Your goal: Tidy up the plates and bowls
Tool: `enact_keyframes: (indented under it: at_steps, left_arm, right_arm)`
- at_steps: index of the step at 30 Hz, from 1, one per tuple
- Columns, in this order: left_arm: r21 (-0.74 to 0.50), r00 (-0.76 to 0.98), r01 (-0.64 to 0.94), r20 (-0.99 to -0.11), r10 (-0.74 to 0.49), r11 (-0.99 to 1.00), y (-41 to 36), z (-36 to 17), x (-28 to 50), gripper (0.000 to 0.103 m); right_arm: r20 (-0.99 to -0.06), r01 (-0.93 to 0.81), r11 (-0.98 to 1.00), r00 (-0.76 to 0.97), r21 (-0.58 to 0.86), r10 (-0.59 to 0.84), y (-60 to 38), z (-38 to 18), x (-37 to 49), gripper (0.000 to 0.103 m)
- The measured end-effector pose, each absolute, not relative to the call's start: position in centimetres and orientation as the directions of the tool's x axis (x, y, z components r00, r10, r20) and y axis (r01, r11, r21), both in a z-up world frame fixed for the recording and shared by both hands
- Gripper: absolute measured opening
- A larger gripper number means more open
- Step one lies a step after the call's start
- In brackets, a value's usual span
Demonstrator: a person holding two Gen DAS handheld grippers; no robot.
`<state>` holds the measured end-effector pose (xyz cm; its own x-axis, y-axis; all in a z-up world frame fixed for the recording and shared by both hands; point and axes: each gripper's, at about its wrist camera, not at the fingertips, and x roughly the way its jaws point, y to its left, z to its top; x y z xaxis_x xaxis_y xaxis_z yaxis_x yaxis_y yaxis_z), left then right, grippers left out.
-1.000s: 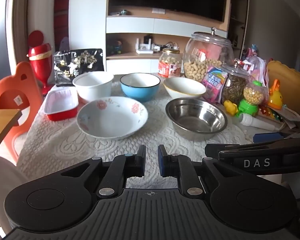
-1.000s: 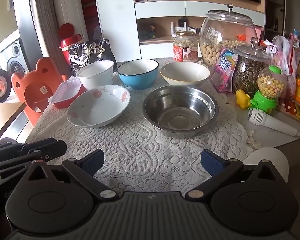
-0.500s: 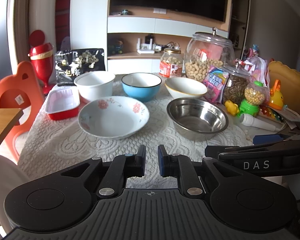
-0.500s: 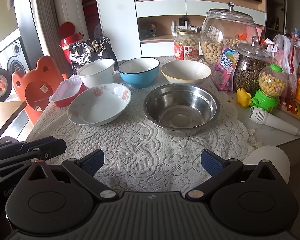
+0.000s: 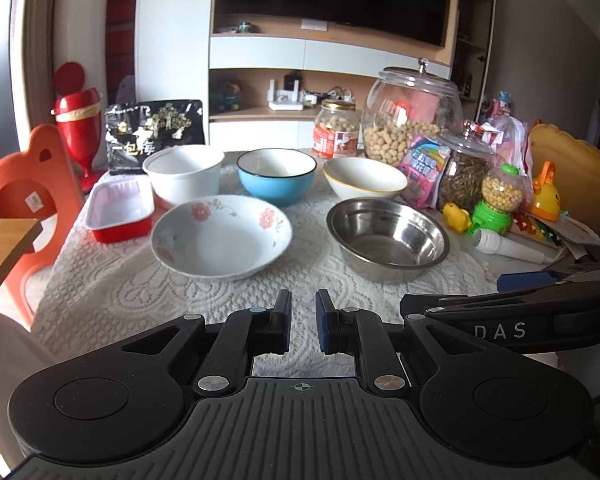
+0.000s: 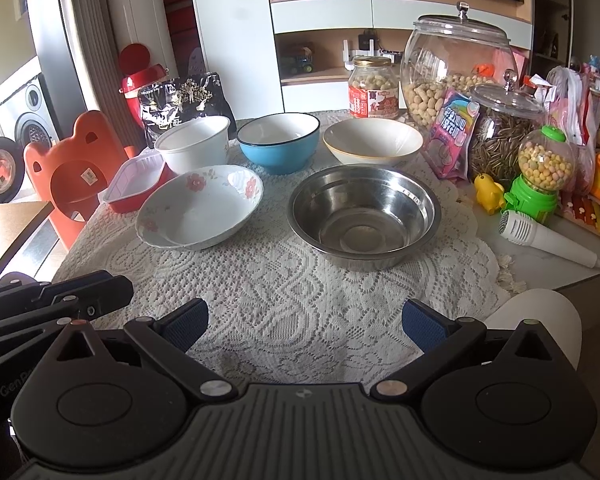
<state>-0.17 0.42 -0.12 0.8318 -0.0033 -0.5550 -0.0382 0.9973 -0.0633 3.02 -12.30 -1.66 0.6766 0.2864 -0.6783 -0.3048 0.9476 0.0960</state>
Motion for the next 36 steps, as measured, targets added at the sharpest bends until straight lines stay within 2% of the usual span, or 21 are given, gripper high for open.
enact_keyframes:
  at_steps: [36]
  left_arm:
    - [-0.068, 0.827, -0.044, -0.562, -0.001, 0.997, 0.67, -0.37, -0.22, 0.016]
  right_arm:
    - [-0.681, -0.309, 0.946, 0.672, 0.099, 0.291, -12.05, -1.95, 2.95, 0.103]
